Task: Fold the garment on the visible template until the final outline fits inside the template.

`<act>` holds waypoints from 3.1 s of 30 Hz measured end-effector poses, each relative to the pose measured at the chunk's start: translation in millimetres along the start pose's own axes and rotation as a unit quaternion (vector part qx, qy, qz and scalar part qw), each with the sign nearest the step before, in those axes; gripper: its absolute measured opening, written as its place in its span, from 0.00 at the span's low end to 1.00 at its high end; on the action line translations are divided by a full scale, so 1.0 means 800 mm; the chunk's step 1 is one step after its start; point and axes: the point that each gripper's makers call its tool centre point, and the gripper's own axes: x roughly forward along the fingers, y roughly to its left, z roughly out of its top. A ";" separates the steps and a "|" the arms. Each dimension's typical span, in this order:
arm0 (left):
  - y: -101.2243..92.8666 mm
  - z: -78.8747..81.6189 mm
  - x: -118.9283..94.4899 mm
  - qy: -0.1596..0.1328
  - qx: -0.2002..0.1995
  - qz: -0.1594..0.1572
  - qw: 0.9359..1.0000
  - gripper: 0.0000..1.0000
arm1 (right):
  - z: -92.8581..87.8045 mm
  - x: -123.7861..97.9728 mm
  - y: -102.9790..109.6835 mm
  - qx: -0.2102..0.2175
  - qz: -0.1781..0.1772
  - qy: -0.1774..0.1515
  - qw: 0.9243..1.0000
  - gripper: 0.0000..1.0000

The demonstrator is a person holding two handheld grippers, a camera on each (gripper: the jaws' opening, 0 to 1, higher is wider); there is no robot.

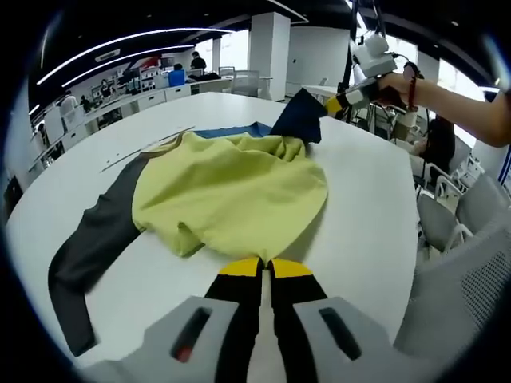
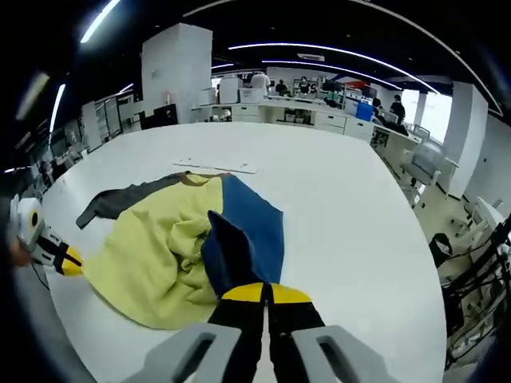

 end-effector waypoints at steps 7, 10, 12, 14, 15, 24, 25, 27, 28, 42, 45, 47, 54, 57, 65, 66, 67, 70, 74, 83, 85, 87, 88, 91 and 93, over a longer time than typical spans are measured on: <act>0.003 -0.015 -0.019 0.007 -0.012 0.007 1.000 0.00 | -0.015 -0.008 -0.034 0.054 -0.035 -0.001 0.998 0.00; 0.004 -0.021 -0.026 0.009 -0.016 0.011 1.000 0.00 | -0.027 -0.011 -0.050 0.065 -0.051 0.006 0.997 0.00; 0.006 -0.025 -0.031 0.011 -0.017 0.016 1.000 0.00 | -0.032 -0.013 -0.057 0.078 -0.056 0.005 0.995 0.00; 0.006 -0.027 -0.035 0.012 -0.018 0.020 1.000 0.00 | -0.035 -0.014 -0.062 0.088 -0.061 0.004 0.994 0.00; 0.007 -0.029 -0.037 0.014 -0.016 0.024 0.999 0.00 | -0.038 -0.015 -0.065 0.092 -0.064 0.005 0.994 0.00; 0.005 -0.038 -0.047 0.019 -0.012 0.037 0.999 0.00 | -0.068 -0.016 -0.085 0.138 -0.082 0.013 0.987 0.00; 0.005 -0.038 -0.048 0.019 -0.012 0.038 0.999 0.00 | -0.069 -0.016 -0.086 0.140 -0.083 0.014 0.986 0.00; 0.006 -0.039 -0.050 0.019 -0.015 0.041 0.999 0.00 | -0.074 -0.017 -0.092 0.159 -0.091 0.011 0.983 0.00; 0.006 -0.040 -0.051 0.018 -0.017 0.041 0.999 0.00 | -0.078 -0.019 -0.097 0.174 -0.096 0.011 0.980 0.00; 0.012 -0.050 -0.062 0.031 -0.020 0.055 0.998 0.00 | -0.107 -0.025 -0.116 0.268 -0.123 -0.006 0.956 0.00; 0.011 -0.052 -0.064 0.035 -0.015 0.055 0.998 0.00 | -0.111 -0.027 -0.123 0.301 -0.127 -0.012 0.945 0.00; 0.010 -0.053 -0.065 0.037 -0.009 0.057 0.998 0.00 | -0.114 -0.031 -0.123 0.297 -0.133 -0.005 0.945 0.00; 0.009 -0.055 -0.066 0.042 0.005 0.061 0.997 0.00 | -0.119 -0.042 -0.124 0.258 -0.154 0.015 0.954 0.00; 0.009 -0.054 -0.067 0.041 0.009 0.063 0.997 0.00 | -0.116 -0.044 -0.124 0.229 -0.158 0.023 0.960 0.01; 0.012 -0.053 -0.068 0.041 0.010 0.065 0.997 0.00 | -0.107 -0.035 -0.109 0.192 -0.132 0.029 0.972 0.21; 0.012 -0.052 -0.069 0.040 0.010 0.067 0.997 0.00 | -0.105 -0.033 -0.106 0.186 -0.126 0.028 0.974 0.22; 0.013 -0.052 -0.069 0.039 0.010 0.067 0.997 0.00 | -0.104 -0.032 -0.102 0.182 -0.121 0.029 0.975 0.24; 0.016 -0.049 -0.073 0.032 0.011 0.075 0.997 0.00 | -0.096 -0.026 -0.082 0.178 -0.090 0.020 0.980 0.27; 0.021 -0.048 -0.077 0.031 0.012 0.084 0.996 0.00 | -0.094 -0.018 -0.045 0.146 -0.039 0.031 0.988 0.30; 0.028 -0.064 -0.077 0.054 0.020 0.094 0.994 0.00 | -0.081 -0.004 0.039 0.059 0.054 0.047 0.996 0.30; 0.028 -0.069 -0.074 0.065 0.027 0.094 0.993 0.00 | -0.077 0.000 0.052 0.051 0.064 0.046 0.996 0.30; 0.028 -0.074 -0.072 0.069 0.032 0.094 0.993 0.01 | -0.076 0.003 0.063 0.051 0.075 0.047 0.995 0.30; 0.028 -0.075 -0.072 0.071 0.033 0.095 0.992 0.00 | -0.076 0.004 0.068 0.048 0.082 0.047 0.994 0.30; 0.032 -0.076 -0.075 0.069 0.032 0.102 0.992 0.01 | -0.076 0.008 0.083 0.041 0.097 0.053 0.993 0.29; 0.033 -0.075 -0.076 0.058 0.007 0.099 0.993 0.02 | -0.076 0.011 0.090 0.039 0.103 0.054 0.992 0.29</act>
